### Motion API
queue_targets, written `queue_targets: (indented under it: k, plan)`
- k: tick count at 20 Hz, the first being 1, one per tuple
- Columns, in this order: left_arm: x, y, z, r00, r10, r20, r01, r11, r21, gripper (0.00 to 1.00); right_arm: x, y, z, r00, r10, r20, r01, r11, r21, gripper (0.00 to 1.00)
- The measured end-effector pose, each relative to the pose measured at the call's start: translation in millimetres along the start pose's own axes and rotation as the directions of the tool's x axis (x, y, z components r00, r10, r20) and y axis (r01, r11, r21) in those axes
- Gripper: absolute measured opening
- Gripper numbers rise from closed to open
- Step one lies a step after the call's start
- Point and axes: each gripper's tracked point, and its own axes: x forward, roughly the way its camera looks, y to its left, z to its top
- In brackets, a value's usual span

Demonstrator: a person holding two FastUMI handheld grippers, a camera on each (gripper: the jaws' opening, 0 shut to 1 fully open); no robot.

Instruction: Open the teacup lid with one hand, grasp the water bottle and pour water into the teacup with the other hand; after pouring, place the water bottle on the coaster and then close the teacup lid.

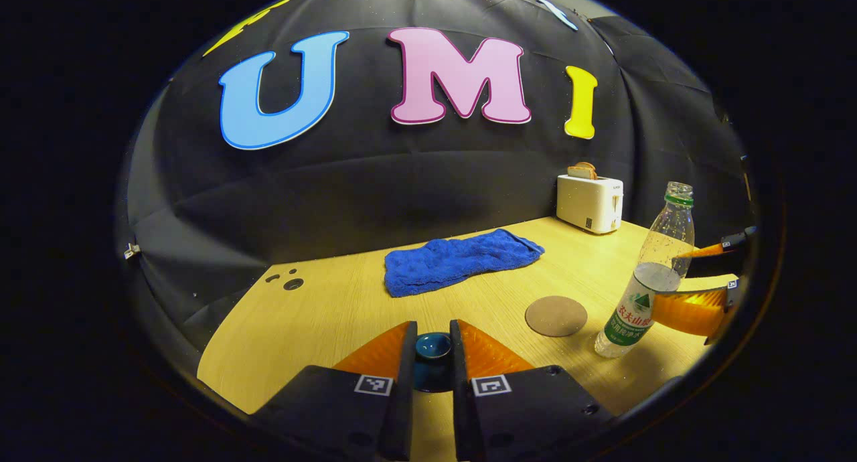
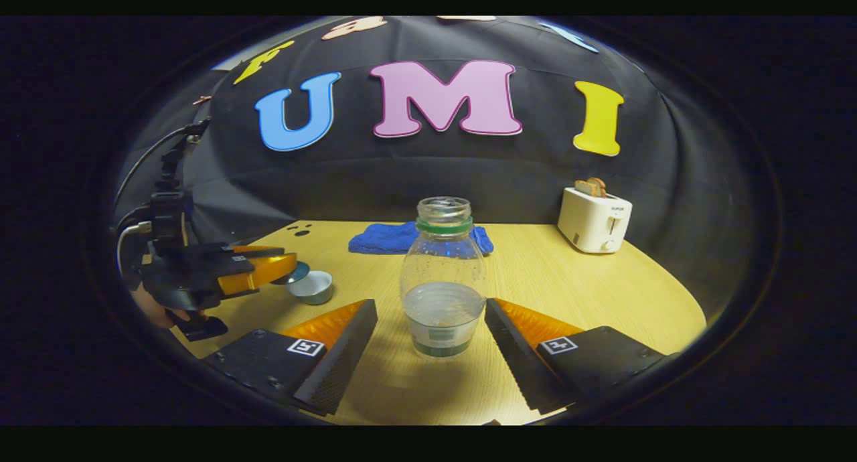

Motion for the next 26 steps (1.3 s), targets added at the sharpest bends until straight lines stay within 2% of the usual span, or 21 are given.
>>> queue_targets:
  k: [5,6,7,11,12,14,15,17,18,20,22,25,26]
  plan:
    - [-7,5,-3,1.000,0.018,-0.013,-0.018,1.000,-0.005,0.29,24,-3,0,1.000,-0.010,0.017,0.010,1.000,0.007,1.00]
    - [-8,6,-2,1.000,0.023,-0.014,-0.023,1.000,-0.003,0.29,29,-2,-3,1.000,-0.010,0.013,0.010,1.000,0.005,0.96]
    - [-9,7,-2,1.000,0.026,-0.014,-0.026,1.000,-0.002,0.28,33,-2,-6,1.000,-0.008,0.007,0.008,1.000,0.001,1.00]
    - [-17,10,2,0.999,0.036,-0.014,-0.036,0.999,0.002,0.29,42,-3,-11,1.000,-0.007,0.008,0.008,1.000,-0.017,1.00]
    - [-19,11,2,0.999,0.036,-0.015,-0.036,0.999,0.004,0.25,45,-6,-11,1.000,-0.019,0.011,0.020,0.999,-0.025,0.99]
    - [-21,12,1,0.999,0.038,-0.019,-0.038,0.999,0.004,0.25,51,-8,-11,1.000,-0.017,0.013,0.017,1.000,-0.021,0.80]
    - [-21,13,0,0.999,0.040,-0.021,-0.040,0.999,0.002,0.29,51,-8,-11,1.000,-0.018,0.014,0.018,1.000,-0.018,0.82]
    - [-24,14,-1,0.999,0.048,-0.026,-0.048,0.999,0.000,0.29,51,-12,-10,1.000,-0.031,0.001,0.032,0.999,-0.024,0.80]
    - [-25,15,-1,0.998,0.051,-0.026,-0.051,0.999,-0.001,0.25,54,-10,-10,1.000,-0.022,0.004,0.022,0.999,-0.028,0.80]
    - [-26,16,-2,0.998,0.057,-0.030,-0.057,0.998,-0.003,0.29,57,-10,-9,1.000,-0.016,0.001,0.016,0.999,-0.029,0.82]
    - [-27,17,-2,0.998,0.062,-0.032,-0.062,0.998,0.000,0.28,57,-12,-10,1.000,-0.024,-0.009,0.024,0.999,-0.028,0.77]
    - [-29,19,1,0.997,0.069,-0.026,-0.068,0.998,0.011,0.29,58,-12,-7,0.999,-0.044,-0.024,0.042,0.995,-0.094,0.74]
    - [-30,19,2,0.997,0.069,-0.025,-0.069,0.998,0.010,0.25,59,-12,-5,0.998,-0.058,-0.025,0.053,0.988,-0.146,0.74]
